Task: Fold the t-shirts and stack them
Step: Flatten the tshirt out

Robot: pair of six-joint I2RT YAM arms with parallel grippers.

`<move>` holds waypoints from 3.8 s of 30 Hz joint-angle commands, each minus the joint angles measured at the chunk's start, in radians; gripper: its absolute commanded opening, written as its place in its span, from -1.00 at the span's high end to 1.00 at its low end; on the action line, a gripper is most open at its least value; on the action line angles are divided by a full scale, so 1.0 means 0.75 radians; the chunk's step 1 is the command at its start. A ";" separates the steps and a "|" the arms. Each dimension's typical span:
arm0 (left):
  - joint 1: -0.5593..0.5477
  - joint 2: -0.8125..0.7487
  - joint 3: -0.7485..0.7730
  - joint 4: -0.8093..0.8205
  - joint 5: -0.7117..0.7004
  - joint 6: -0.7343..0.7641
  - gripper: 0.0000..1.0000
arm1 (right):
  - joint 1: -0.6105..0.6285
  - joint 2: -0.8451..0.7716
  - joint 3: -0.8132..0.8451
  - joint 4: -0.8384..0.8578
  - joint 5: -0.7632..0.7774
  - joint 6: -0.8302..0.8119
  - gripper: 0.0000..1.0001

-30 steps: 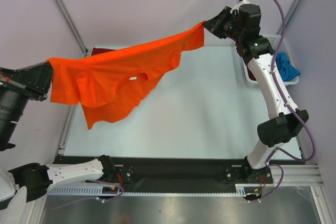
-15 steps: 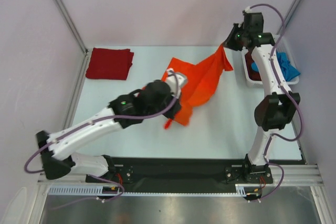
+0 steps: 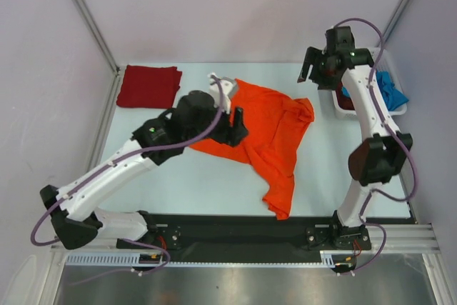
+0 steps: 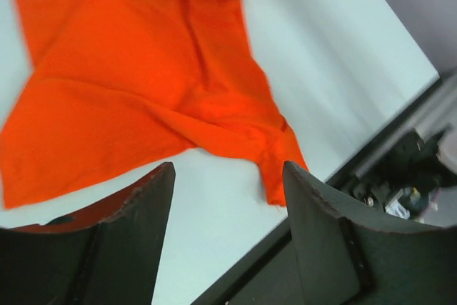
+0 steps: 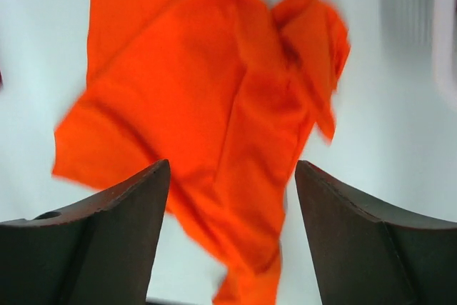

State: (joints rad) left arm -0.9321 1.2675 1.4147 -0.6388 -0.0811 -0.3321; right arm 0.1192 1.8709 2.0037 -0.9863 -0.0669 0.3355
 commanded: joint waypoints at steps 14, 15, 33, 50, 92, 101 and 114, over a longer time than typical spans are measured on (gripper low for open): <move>0.864 0.150 -0.414 0.180 0.165 -0.279 -0.13 | 0.461 -0.989 -1.209 -0.010 -0.140 0.340 0.33; 0.889 0.185 -0.414 0.197 0.171 -0.277 -0.14 | 0.461 -1.005 -1.221 -0.020 -0.146 0.344 0.34; 0.950 0.562 -0.422 0.203 0.059 -0.373 -0.10 | 0.465 -1.130 -1.289 -0.057 -0.068 0.453 0.26; 0.897 0.625 -0.444 0.140 -0.064 -0.463 -0.01 | 0.467 -1.143 -1.303 -0.074 -0.050 0.430 0.25; 0.989 -0.123 -0.606 0.034 -0.307 -0.291 0.99 | 0.620 -0.683 -1.827 0.388 -0.473 0.449 -0.01; 0.987 -0.211 -0.459 -0.020 -0.223 -0.269 0.99 | 0.622 -0.638 -1.815 0.444 -0.416 0.436 0.67; 0.850 -0.056 0.056 -0.077 -0.170 -0.159 0.99 | 0.332 -0.713 -1.089 -0.198 0.062 0.060 1.00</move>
State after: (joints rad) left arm -0.2722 1.1923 1.3411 -0.7101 -0.2073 -0.4946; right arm 0.4057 1.3758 1.0107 -0.9550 -0.1757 0.5159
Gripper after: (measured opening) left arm 0.011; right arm 0.012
